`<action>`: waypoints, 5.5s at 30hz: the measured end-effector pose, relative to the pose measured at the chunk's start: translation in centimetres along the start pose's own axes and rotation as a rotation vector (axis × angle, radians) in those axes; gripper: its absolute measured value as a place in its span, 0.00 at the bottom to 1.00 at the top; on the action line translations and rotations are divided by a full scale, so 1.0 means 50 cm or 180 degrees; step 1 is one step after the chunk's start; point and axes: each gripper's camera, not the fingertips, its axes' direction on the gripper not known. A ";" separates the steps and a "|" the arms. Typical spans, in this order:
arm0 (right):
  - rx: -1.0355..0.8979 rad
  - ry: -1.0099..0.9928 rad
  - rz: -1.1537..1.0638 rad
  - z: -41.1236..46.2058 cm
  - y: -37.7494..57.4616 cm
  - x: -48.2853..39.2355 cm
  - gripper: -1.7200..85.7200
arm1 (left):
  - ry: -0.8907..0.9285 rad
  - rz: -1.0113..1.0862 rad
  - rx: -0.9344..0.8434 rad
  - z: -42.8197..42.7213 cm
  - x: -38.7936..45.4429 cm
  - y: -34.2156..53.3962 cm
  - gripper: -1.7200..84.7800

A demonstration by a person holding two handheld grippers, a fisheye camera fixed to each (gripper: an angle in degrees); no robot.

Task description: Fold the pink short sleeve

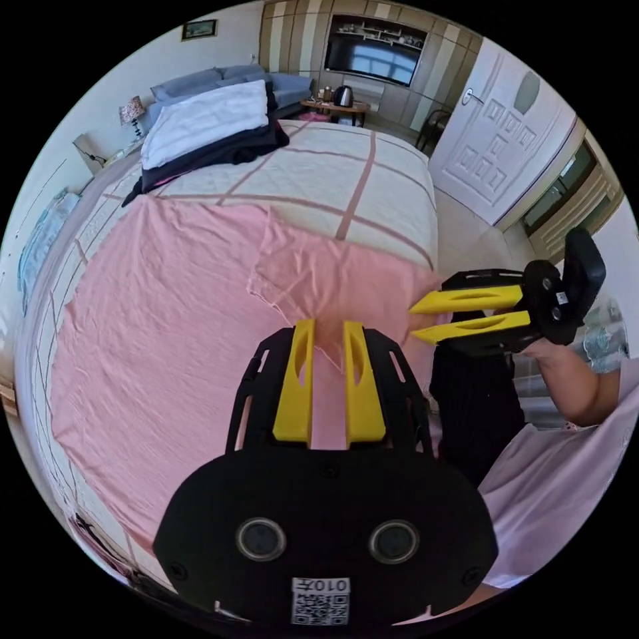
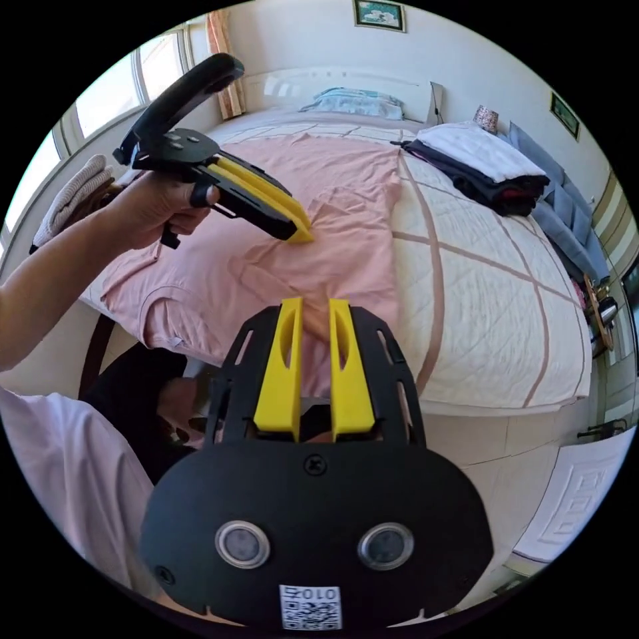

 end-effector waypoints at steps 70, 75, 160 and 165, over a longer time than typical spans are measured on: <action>-0.0058 -0.0444 -0.1428 -0.274 -0.177 -0.094 0.05 | -0.2741 0.0112 -0.0051 0.114 0.637 0.682 0.13; -0.0043 -0.0406 -0.1461 -0.279 -0.181 -0.079 0.04 | -0.2634 0.0086 0.0035 0.079 0.621 0.685 0.06; 0.0467 -0.1164 0.0192 -0.216 -0.146 0.392 0.12 | -0.0804 -0.1368 0.0690 -0.385 -0.037 0.909 0.11; 0.0187 -0.0991 -0.0050 -0.188 -0.179 0.372 0.08 | -0.0664 -0.1292 0.0494 -0.359 -0.063 0.907 0.06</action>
